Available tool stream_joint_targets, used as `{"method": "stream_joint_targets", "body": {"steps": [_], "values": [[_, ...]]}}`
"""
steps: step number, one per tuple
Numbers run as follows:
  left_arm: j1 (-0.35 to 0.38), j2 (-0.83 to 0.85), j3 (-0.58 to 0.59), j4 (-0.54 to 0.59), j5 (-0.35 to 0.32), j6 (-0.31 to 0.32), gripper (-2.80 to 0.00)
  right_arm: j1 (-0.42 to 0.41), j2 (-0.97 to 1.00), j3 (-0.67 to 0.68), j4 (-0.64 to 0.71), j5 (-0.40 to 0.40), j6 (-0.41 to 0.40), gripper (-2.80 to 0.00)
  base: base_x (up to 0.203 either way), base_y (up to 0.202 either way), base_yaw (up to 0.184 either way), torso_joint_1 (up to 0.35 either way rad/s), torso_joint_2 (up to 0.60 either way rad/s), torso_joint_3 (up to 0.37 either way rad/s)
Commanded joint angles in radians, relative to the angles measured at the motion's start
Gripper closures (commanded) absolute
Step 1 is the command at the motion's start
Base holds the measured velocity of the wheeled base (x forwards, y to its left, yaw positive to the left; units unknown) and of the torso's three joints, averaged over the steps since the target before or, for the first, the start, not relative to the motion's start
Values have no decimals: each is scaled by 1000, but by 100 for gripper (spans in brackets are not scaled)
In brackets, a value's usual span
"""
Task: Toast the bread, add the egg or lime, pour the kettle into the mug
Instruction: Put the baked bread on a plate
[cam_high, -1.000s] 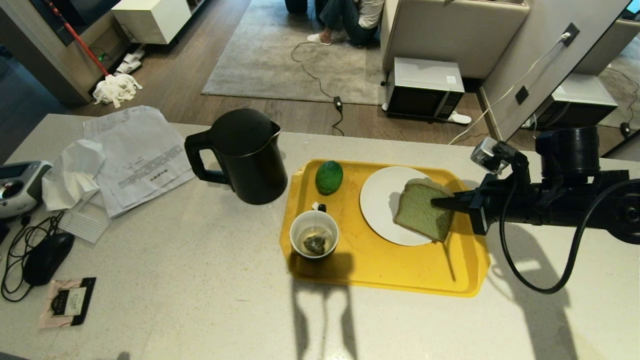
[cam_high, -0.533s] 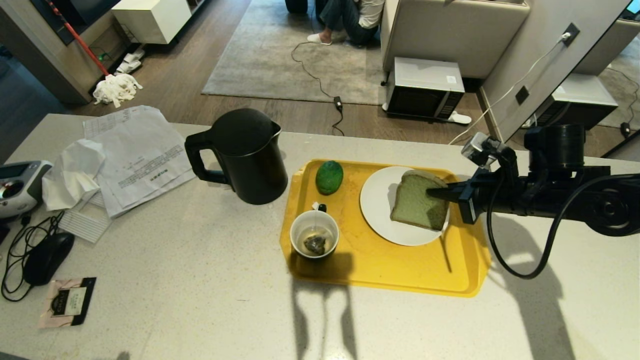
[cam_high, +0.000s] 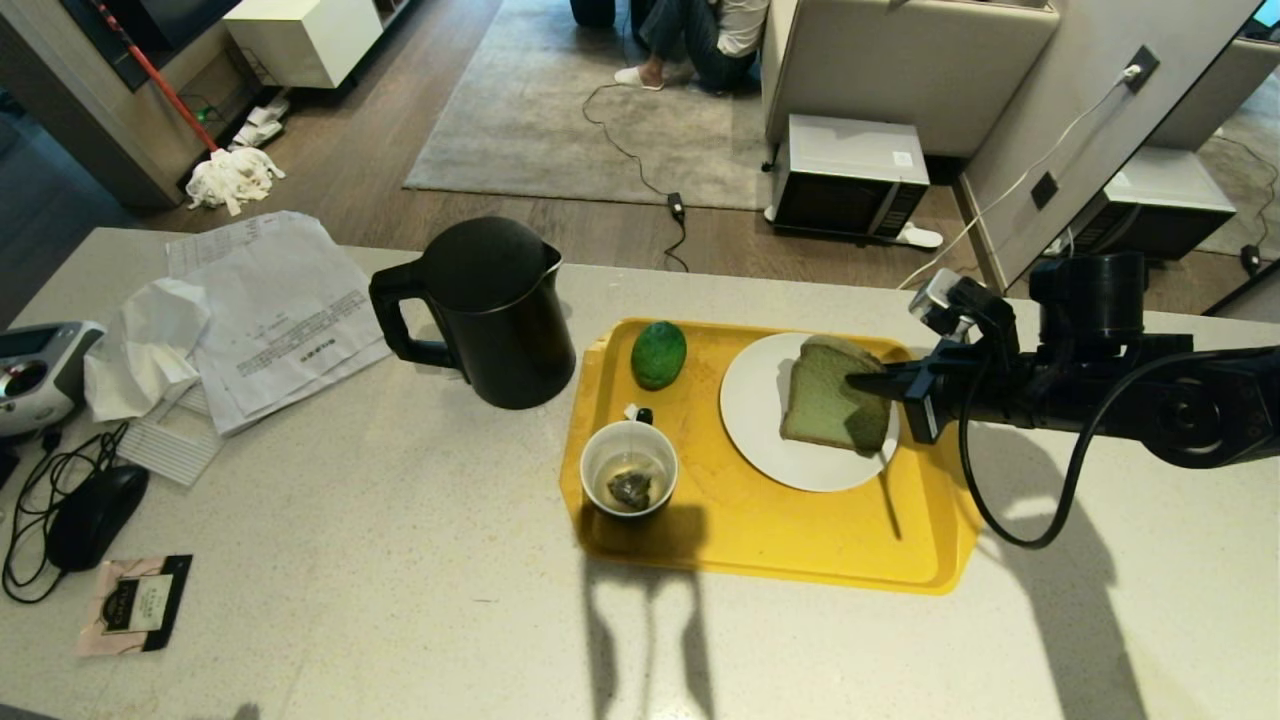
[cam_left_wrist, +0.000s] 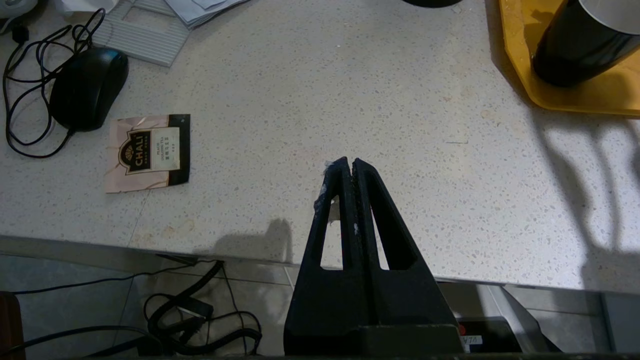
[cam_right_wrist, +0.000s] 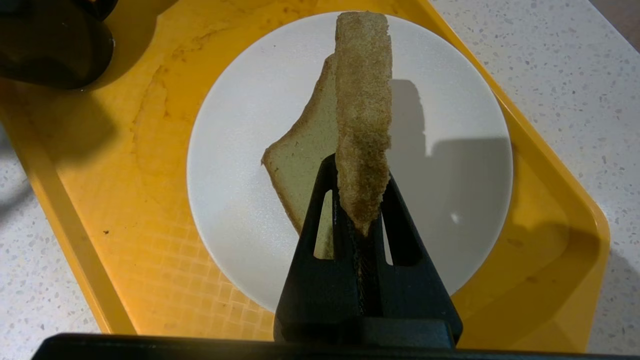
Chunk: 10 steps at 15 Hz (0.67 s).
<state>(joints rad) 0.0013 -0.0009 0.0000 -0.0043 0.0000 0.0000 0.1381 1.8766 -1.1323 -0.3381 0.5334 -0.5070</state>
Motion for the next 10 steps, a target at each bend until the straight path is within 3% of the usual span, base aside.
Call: {"method": "stream_joint_targets", "body": {"steps": [1,10], "values": [[0,-1,0,0,0,0,0,0,1,-1,-2,-2,-4,0,0,0,0,0,0,0],[0,-1,0,-2,0,0,0,-2,-4,-20,-63,-4,-10,0,0,0,0,0,0,0]]}}
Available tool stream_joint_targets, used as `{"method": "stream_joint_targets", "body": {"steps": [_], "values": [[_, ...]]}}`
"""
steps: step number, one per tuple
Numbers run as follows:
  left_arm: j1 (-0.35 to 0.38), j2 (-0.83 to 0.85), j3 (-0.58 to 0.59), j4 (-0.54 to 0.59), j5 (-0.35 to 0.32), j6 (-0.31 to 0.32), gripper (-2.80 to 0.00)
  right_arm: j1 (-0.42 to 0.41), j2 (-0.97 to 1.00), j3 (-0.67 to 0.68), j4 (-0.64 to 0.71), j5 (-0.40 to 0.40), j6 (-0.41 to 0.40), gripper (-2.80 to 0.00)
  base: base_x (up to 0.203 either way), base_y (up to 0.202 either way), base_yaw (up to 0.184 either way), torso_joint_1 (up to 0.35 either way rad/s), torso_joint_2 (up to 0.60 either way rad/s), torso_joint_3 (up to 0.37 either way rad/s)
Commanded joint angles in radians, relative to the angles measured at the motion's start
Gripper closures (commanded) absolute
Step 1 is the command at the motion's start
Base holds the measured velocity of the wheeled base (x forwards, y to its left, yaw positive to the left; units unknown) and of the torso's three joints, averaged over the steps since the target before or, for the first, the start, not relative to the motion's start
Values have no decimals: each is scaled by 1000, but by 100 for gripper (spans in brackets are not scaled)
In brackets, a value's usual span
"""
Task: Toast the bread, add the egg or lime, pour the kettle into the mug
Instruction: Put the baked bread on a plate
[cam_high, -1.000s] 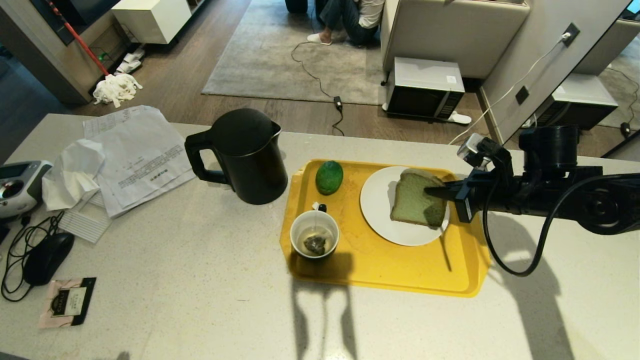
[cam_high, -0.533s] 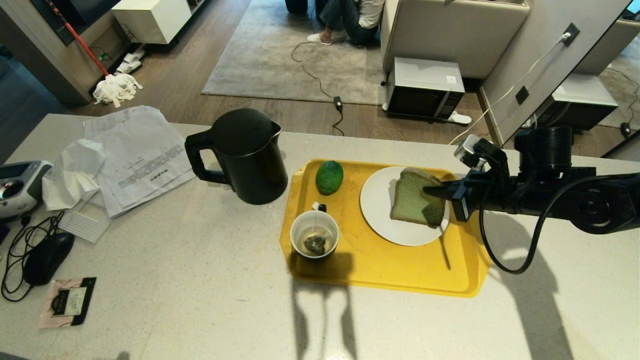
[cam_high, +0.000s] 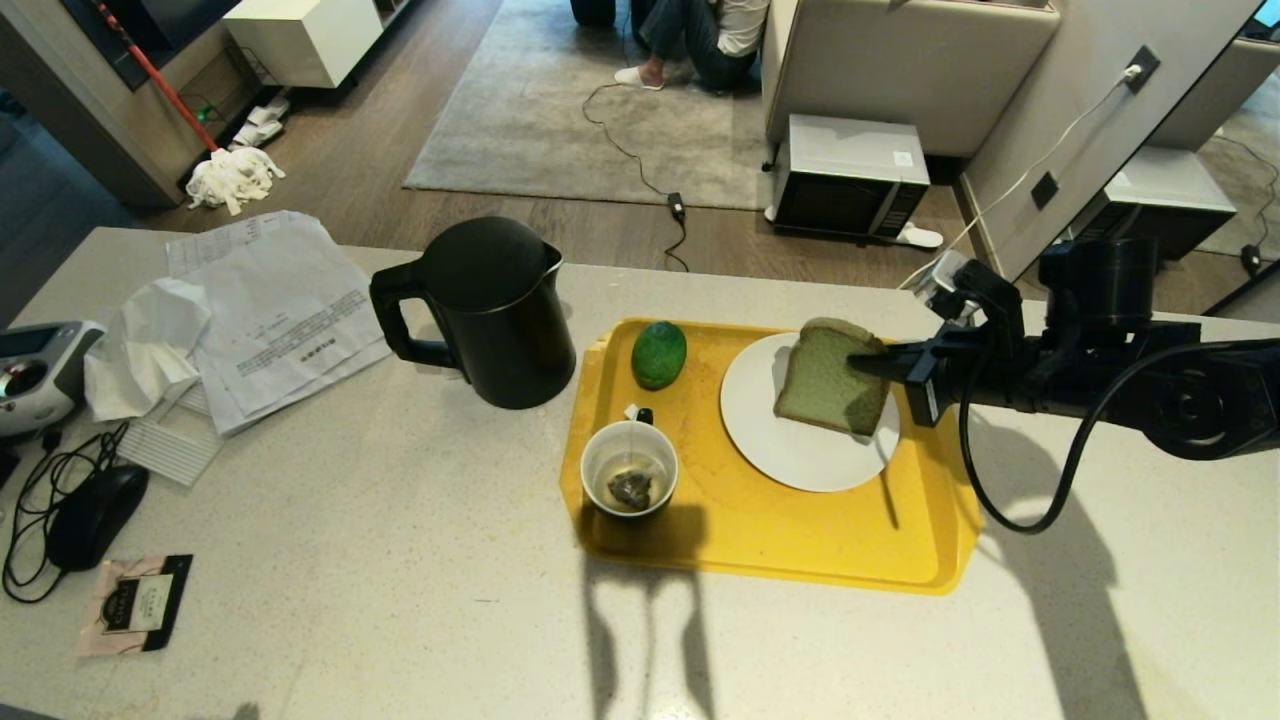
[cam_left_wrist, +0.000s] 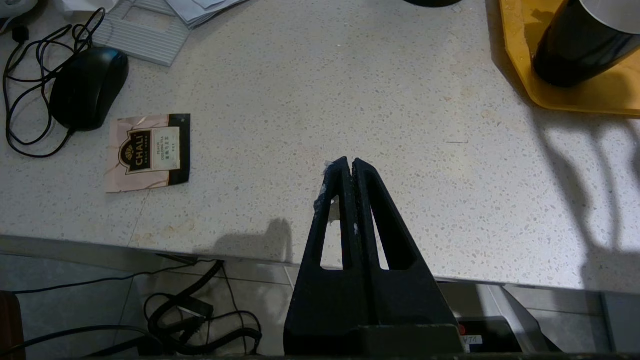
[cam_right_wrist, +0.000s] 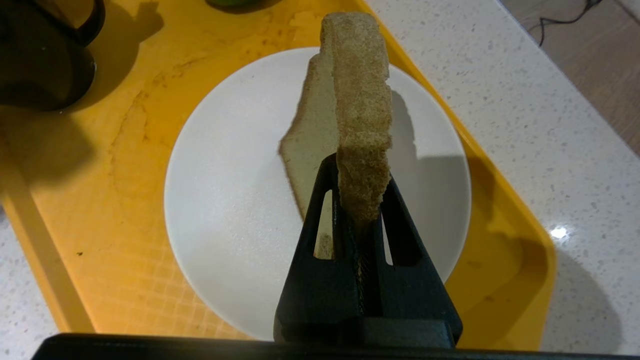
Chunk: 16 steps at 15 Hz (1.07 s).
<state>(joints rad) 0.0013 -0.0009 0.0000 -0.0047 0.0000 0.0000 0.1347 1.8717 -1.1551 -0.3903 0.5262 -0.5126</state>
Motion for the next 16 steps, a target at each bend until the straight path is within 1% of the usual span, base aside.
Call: {"method": "stream_joint_targets", "body": {"steps": [1,3,5,13,14,16], "values": [[0,-1,0,-1,0,0,0,2,1,3,-12,3,-9,0,0,0,0,0,0,0],[0,-1,0,-1,0,0,0,2,0,7,-7,-2,-24,0,0,0,0,0,0,0],[0,-1,0,0,0,0,0,1,0,12,-5,-28,-24,0,0,0,0,0,0,0],[0,-1,0,-1,0,0,0,0,6,21,-5,-37,-49,0,0,0,0,0,0,0],[0,-1,0,-1,0,0,0,0,11,24,1,-54,-49,0,0,0,0,0,0,0],[0,-1,0,0,0,0,0,0,25,22,31,-113,-44,0,0,0,0,0,0,0]]}}
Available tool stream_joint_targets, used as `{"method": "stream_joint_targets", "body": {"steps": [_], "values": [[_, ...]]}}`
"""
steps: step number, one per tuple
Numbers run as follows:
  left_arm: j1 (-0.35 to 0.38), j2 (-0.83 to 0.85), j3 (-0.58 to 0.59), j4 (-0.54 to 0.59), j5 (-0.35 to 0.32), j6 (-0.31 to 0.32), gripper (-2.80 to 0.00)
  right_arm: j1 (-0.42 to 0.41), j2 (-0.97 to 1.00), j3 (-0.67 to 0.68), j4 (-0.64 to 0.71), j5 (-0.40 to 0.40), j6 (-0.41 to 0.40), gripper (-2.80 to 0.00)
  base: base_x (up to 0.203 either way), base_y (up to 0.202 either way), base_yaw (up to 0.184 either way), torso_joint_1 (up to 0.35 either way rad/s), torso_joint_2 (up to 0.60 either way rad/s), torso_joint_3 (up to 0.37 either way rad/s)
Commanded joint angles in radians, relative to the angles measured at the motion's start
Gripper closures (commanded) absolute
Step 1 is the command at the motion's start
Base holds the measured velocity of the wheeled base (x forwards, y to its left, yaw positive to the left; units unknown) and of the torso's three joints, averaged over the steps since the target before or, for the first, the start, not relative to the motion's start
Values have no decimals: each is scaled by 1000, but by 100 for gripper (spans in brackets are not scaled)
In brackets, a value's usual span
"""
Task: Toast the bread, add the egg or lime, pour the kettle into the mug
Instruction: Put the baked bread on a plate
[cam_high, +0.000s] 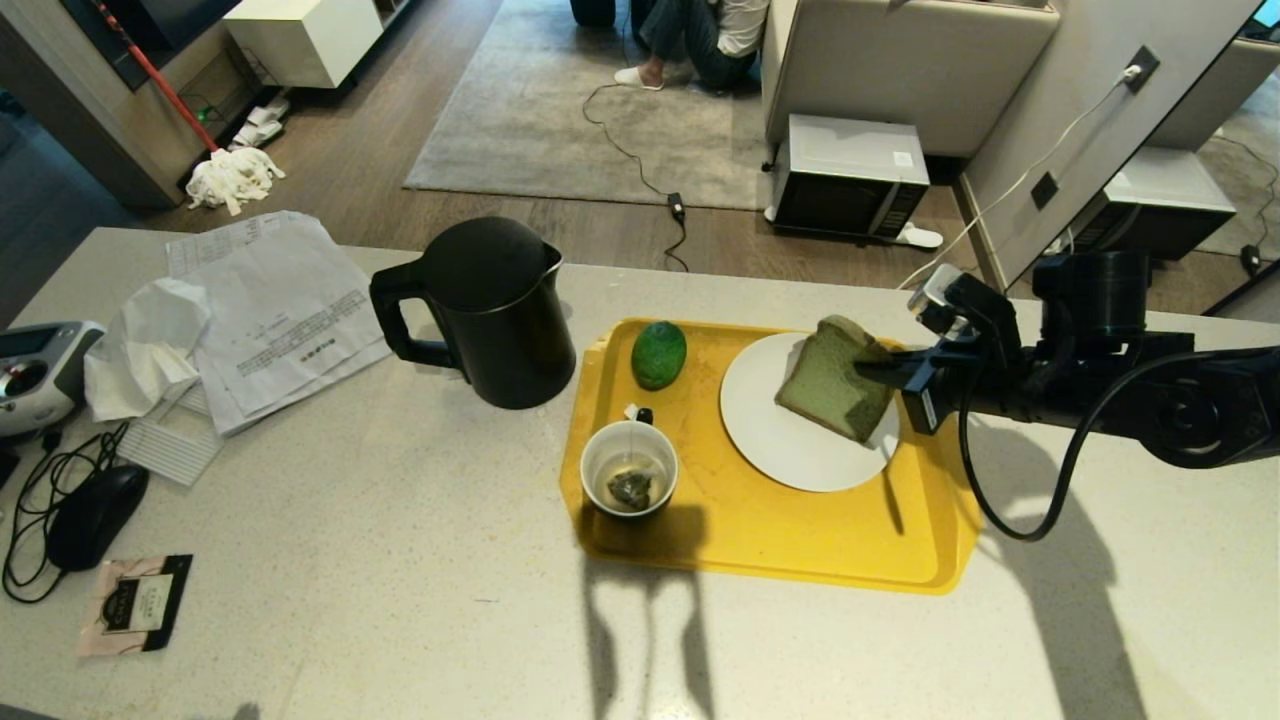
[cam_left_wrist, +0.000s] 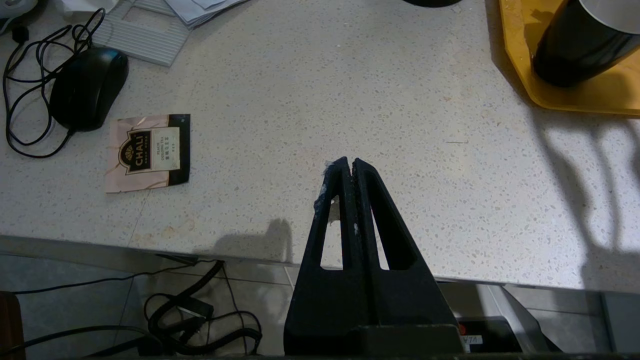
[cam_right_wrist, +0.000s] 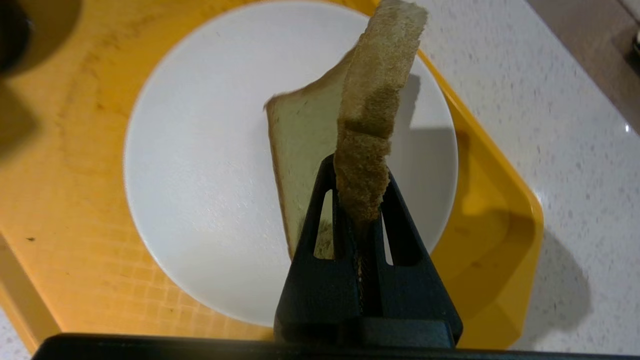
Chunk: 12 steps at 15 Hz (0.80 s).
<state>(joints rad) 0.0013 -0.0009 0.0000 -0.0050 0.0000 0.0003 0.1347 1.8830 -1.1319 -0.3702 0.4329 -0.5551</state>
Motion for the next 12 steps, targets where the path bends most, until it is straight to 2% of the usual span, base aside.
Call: {"method": "stream_joint_targets", "body": {"steps": [1,4,8,12], "values": [[0,-1,0,0,0,0,0,0,19,-6,10,-22,1,0,0,0,0,0,0,0],[0,-1,0,-1,0,0,0,0,-15,-3,8,-18,11,0,0,0,0,0,0,0],[0,-1,0,-1,0,0,0,0,-97,91,4,-12,29,0,0,0,0,0,0,0],[0,-1,0,-1,0,0,0,2,-218,202,-2,88,88,0,0,0,0,0,0,0]]}}
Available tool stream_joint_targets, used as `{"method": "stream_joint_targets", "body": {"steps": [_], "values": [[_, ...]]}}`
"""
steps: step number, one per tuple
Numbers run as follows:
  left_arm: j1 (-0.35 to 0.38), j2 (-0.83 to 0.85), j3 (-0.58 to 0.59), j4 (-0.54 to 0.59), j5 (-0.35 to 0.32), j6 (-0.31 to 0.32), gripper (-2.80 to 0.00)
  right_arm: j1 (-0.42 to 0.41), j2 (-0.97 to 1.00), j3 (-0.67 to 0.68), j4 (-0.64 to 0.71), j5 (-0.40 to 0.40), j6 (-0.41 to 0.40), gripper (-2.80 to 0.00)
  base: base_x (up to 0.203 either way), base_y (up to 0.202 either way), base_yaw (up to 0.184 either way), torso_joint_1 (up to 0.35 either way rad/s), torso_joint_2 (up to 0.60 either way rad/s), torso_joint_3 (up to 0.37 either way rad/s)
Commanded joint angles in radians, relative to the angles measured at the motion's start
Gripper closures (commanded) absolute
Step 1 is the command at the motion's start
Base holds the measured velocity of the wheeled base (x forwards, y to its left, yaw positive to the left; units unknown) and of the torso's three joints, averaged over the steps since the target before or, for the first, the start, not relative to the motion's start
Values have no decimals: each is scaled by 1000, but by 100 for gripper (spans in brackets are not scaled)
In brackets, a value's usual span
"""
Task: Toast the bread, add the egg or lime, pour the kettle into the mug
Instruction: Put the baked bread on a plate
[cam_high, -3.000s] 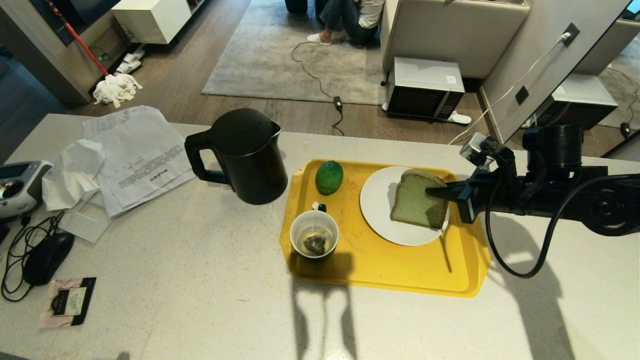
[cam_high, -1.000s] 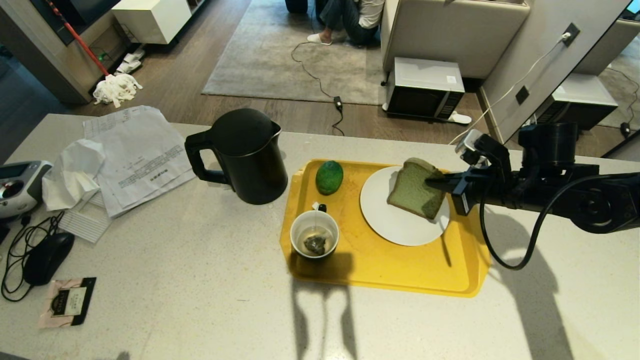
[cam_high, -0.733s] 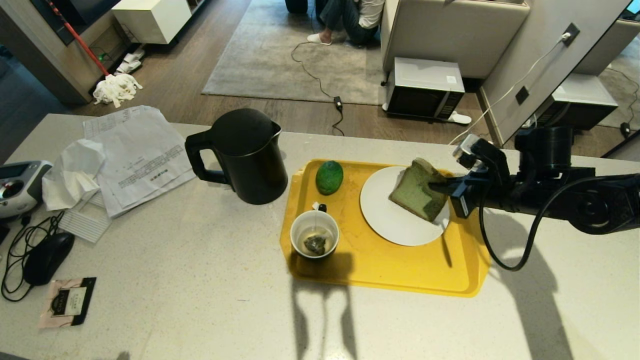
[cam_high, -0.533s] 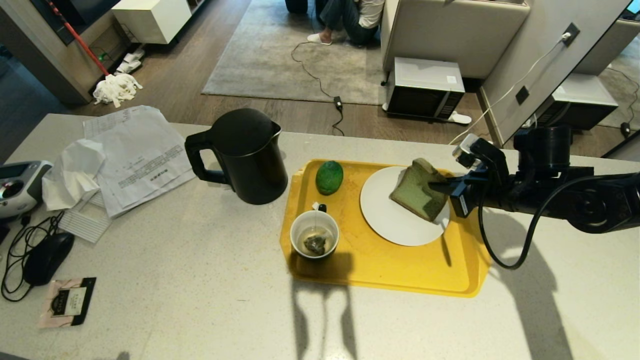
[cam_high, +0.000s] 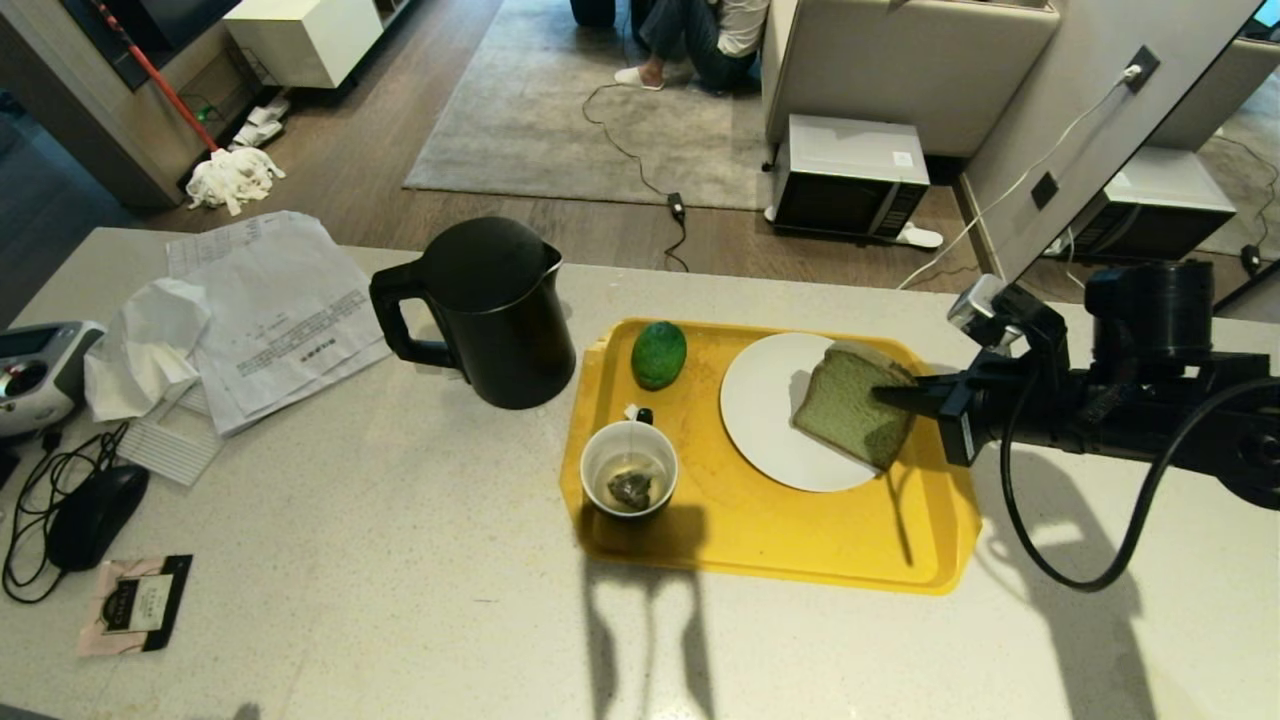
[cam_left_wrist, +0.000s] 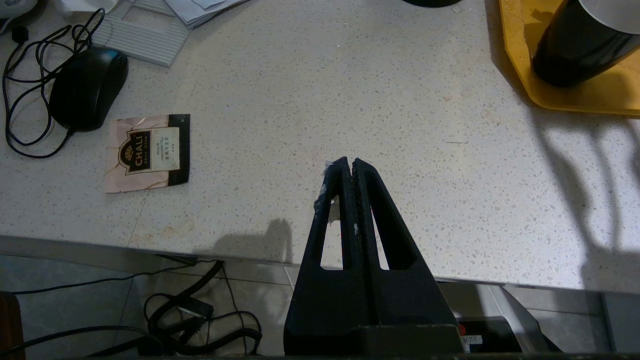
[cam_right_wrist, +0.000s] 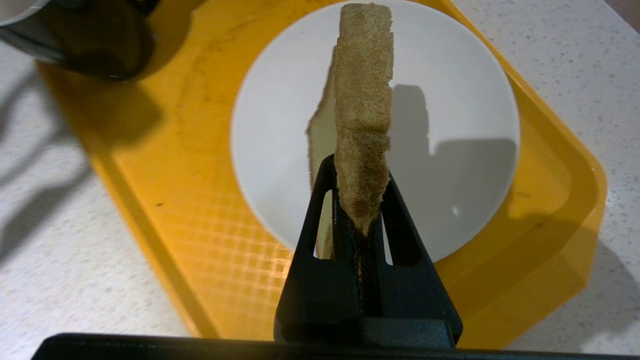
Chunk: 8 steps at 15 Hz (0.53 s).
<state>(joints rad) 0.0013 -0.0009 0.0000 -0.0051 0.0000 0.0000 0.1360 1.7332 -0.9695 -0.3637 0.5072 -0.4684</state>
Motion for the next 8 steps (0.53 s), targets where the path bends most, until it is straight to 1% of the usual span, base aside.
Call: {"method": "stream_joint_targets", "body": {"steps": [1,3,5,6,8], "values": [[0,-1,0,1,0,0,0,1,-85,62,-27,19,4,0,0,0,0,0,0,0],[0,-1,0,-1,0,0,0,7,-101,100,-71,24,8,0,0,0,0,0,0,0],[0,-1,0,1,0,0,0,10,-100,120,-74,63,8,0,0,0,0,0,0,0],[0,-1,0,-1,0,0,0,12,-95,124,-73,73,8,0,0,0,0,0,0,0],[0,-1,0,-1,0,0,0,43,-77,128,-72,77,22,0,0,0,0,0,0,0]]}}
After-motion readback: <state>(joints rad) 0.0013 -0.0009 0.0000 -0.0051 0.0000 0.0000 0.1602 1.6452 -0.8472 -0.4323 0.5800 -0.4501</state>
